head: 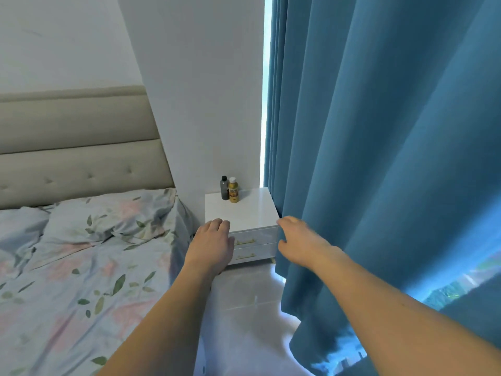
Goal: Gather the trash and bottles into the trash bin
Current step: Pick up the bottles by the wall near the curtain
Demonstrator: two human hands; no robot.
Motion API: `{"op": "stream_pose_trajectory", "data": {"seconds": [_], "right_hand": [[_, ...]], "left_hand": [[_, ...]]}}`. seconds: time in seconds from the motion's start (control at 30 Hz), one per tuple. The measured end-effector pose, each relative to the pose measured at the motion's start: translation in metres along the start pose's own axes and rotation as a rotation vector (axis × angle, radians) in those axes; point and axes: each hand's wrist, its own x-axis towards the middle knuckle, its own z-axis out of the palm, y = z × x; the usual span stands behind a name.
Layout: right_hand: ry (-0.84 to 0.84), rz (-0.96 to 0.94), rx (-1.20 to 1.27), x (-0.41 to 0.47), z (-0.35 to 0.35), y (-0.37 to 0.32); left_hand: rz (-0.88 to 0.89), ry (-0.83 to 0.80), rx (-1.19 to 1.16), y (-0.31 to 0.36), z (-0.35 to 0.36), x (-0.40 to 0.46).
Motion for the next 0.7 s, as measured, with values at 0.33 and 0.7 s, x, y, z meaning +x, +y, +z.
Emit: {"op": "stream_pose_trajectory", "data": {"seconds": [0.33,0.7], "right_hand": [[-0.035,-0.019,-0.038,0.162,-0.017,0.029],[-0.133,0.012,0.060,0.371,0.007,0.010]], "left_hand": [[-0.036,-0.090,0.082,-0.034,0.030,0.152],[-0.066,-0.175,0.062,-0.134,0.061,0.331]]}}
